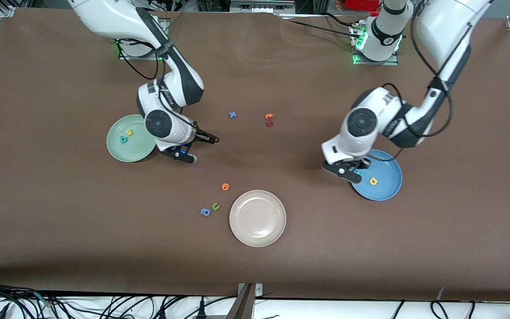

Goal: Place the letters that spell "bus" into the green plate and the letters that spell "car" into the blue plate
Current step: 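Open the left gripper over blue plate while the right gripper grasps yellow u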

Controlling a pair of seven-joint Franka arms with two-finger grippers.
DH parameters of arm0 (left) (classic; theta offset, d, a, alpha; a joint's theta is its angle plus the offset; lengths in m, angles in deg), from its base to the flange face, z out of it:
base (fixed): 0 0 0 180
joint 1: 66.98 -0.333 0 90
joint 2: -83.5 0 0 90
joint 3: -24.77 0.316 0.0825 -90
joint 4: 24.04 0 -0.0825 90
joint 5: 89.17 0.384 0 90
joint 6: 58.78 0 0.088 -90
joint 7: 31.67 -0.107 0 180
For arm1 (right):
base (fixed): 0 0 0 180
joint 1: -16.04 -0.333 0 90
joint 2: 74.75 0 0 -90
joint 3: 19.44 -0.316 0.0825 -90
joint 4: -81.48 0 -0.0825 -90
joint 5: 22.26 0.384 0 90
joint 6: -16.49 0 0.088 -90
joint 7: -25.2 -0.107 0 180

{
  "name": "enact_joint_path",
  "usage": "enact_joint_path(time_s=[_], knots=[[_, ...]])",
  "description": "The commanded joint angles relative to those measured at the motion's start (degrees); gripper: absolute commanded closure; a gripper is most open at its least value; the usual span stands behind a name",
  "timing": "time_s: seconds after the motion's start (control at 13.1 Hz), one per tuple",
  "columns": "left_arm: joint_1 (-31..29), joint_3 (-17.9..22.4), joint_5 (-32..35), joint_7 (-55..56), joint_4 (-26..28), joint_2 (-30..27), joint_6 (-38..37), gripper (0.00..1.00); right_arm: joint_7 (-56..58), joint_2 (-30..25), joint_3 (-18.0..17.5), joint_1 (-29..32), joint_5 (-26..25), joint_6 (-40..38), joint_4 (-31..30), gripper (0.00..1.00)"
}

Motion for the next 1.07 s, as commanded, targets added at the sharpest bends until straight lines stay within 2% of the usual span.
enact_joint_path(time_s=[0.0,0.15,0.23,0.31,0.38,0.46,0.54,0.61,0.76,0.84,0.99], knots=[[-5.85,-0.59,-0.69,-10.24,0.52,-0.67,-0.52,0.74,0.04,-1.08,0.16,0.32,0.44,7.75,-6.75,0.04],[-8.85,-0.59,-0.69,-15.17,0.43,-0.32,-0.26,0.74,0.49,-1.08,0.16,0.32,0.17,8.03,-8.08,0.05],[-10.34,-0.59,-0.69,-15.97,0.52,0.11,0.27,0.73,0.49,-1.08,0.16,0.32,-0.09,8.46,-8.6,0.09],[-10.79,-0.59,-0.69,-15.98,0.52,0.47,0.36,0.62,0.49,-1.08,0.16,0.32,-0.09,8.99,-8.78,0.12],[-10.8,-0.59,-0.69,-15.9,0.52,0.47,0.36,0.3,0.49,-1.0,0.16,0.32,-0.09,9.61,-8.79,0.13],[-10.8,-0.59,-0.78,-15.89,0.35,0.47,0.36,0.0,0.49,-0.91,0.16,0.32,-0.09,10.05,-8.87,0.25],[-10.45,-0.59,-0.95,-15.37,-0.44,0.38,0.19,0.0,0.49,-0.73,0.16,0.32,-0.09,9.96,-8.87,0.39],[-10.18,-0.77,-3.39,-15.11,-0.79,-0.23,-0.25,0.0,0.57,-0.64,0.16,0.32,-0.09,10.05,-8.87,0.46],[-10.62,-2.26,-9.98,-14.84,-1.49,-3.99,-3.05,0.0,0.66,-0.64,0.16,0.32,-0.09,10.05,-8.87,0.52],[-10.45,-2.35,-12.27,-13.62,-3.15,-5.49,-6.9,0.0,0.66,-0.64,0.16,0.32,-0.09,10.05,-8.87,0.6],[-10.27,-4.18,-14.92,-10.29,-11.21,-6.3,-17.95,0.0,0.75,-0.64,0.16,0.32,-0.09,9.96,-8.87,0.77]])
